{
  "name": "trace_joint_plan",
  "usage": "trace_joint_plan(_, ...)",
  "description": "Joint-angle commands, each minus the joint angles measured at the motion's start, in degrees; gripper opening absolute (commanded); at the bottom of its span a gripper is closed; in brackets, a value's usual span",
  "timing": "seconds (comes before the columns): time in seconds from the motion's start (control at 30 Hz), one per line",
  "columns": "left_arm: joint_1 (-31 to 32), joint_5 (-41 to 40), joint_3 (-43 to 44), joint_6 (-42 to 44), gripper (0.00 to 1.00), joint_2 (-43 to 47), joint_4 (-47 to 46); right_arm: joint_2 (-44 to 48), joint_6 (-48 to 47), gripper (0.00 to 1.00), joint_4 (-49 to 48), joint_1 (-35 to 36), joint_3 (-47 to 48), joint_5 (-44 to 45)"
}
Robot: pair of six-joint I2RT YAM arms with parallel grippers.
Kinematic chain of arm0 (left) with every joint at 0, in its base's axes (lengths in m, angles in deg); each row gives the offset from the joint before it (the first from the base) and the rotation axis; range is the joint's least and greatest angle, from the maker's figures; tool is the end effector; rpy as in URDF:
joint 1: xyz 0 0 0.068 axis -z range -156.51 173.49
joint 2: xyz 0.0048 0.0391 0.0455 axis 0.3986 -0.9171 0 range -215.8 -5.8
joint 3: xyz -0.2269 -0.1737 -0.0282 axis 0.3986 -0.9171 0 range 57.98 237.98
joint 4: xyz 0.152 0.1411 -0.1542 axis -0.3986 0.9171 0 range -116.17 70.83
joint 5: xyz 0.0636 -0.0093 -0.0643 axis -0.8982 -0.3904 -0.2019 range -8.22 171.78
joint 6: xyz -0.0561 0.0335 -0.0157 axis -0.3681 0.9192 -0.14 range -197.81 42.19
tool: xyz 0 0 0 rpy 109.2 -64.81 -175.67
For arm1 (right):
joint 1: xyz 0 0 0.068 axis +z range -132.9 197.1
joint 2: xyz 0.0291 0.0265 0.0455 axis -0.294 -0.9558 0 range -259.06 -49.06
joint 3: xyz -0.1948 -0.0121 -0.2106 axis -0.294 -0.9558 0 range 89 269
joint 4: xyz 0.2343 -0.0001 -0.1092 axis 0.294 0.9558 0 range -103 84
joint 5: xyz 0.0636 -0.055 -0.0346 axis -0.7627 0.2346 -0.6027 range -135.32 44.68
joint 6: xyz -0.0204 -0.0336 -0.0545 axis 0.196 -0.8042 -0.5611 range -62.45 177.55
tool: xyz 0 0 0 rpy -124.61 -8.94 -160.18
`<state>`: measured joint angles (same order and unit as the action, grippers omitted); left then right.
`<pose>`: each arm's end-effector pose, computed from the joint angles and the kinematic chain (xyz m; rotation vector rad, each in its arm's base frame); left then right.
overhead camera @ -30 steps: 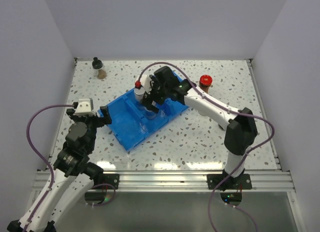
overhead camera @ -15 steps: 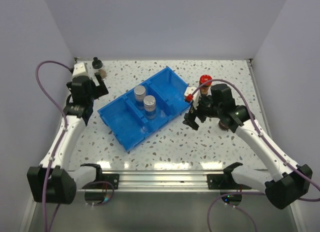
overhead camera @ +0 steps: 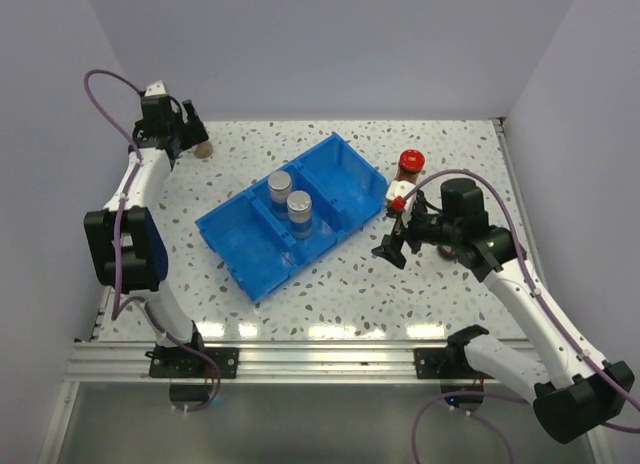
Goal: Organize the condiment bottles
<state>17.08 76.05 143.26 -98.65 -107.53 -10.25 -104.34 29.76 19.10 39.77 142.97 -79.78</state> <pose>0.4298 0.0537 0.3074 -0.5593 2.0583 -0.0413 0.1757 0.1062 0.3321 -1.1930 1.7222 0.5905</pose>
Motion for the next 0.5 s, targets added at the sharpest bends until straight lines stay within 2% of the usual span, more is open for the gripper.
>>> trace_joint_plan(0.0, -0.2, 0.0, 6.7, 2.2, 0.98, -5.1, 0.5, 0.5, 1.2, 0.99, -2.5, -0.3, -0.3, -1.6)
trace_joint_plan(0.33, -0.3, -0.7, 24.0, 6.3, 0.98, -21.0, 3.0, 0.1, 0.2, 0.99, -2.0, -0.3, -0.2, -0.5)
trace_joint_plan(0.47, -0.5, 0.5, 27.6, 5.8, 0.98, -26.1, 1.8, -1.0, -0.2, 0.99, -1.2, -0.3, 0.3, -0.3)
